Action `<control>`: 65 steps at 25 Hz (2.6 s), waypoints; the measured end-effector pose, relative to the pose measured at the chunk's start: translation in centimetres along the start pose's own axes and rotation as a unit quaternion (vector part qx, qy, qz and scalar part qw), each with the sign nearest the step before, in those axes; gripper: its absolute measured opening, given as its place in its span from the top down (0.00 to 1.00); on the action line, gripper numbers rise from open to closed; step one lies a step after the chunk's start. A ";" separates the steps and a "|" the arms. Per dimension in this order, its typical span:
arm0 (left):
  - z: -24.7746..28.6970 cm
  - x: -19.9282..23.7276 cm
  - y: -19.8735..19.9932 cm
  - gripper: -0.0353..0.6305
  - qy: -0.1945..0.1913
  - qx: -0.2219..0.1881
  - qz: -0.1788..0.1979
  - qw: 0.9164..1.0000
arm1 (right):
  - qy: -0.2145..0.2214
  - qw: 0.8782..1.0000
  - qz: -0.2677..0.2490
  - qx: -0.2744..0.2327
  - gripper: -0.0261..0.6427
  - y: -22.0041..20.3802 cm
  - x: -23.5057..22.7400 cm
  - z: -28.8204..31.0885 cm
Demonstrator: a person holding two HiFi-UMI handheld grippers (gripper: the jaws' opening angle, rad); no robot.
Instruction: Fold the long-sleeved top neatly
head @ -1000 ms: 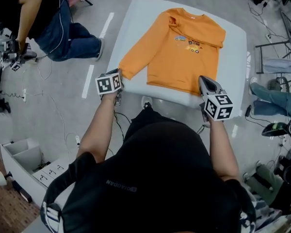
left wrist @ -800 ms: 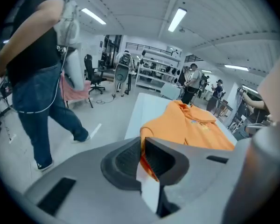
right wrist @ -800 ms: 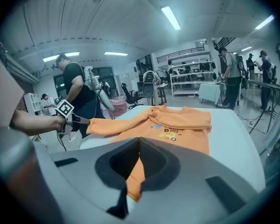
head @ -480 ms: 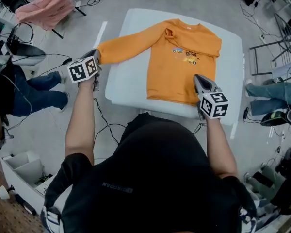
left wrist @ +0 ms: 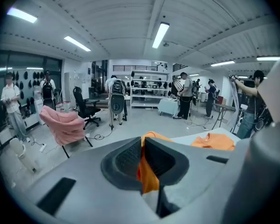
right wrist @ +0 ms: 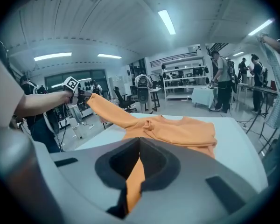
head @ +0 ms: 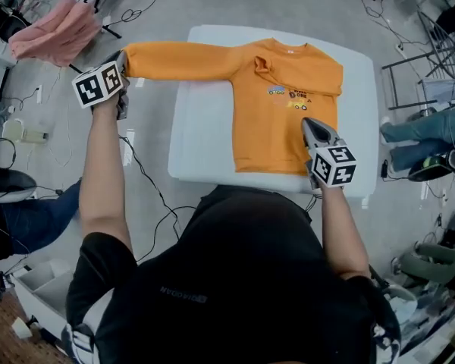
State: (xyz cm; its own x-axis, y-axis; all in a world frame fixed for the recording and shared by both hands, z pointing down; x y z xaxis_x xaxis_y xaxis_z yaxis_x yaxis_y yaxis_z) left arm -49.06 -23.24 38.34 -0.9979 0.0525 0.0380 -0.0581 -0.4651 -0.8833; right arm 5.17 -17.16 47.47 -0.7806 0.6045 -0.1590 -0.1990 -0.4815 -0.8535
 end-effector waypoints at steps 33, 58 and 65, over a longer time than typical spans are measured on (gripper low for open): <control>-0.2 -31.5 12.4 0.91 -0.184 -0.033 0.019 0.982 | 0.058 0.998 0.002 -0.027 0.95 0.9 -11.2 -5.0; 13.7 -59.0 0.2 0.91 -0.231 0.194 0.245 0.921 | 0.061 0.997 0.042 -0.027 0.95 -3.9 -21.6 -11.6; 16.8 -62.7 -6.1 0.91 -0.261 0.283 0.311 0.869 | 0.043 0.998 0.048 -0.003 0.95 -5.6 -23.0 -12.7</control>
State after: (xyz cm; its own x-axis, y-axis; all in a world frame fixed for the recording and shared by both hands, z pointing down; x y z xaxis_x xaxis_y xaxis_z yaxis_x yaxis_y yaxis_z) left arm 13.38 -38.58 49.20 -0.7105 -0.7032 -0.0275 0.6393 -0.6286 -0.4430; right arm 31.72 -20.34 49.60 -0.7422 0.6084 -0.2811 -0.1228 -0.5357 -0.8354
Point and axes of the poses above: the fingertips, and each gripper's own axes: z forward along the fingers, x to its left, y out of its top, the point moved 6 cm from there along -z, backward along the fingers
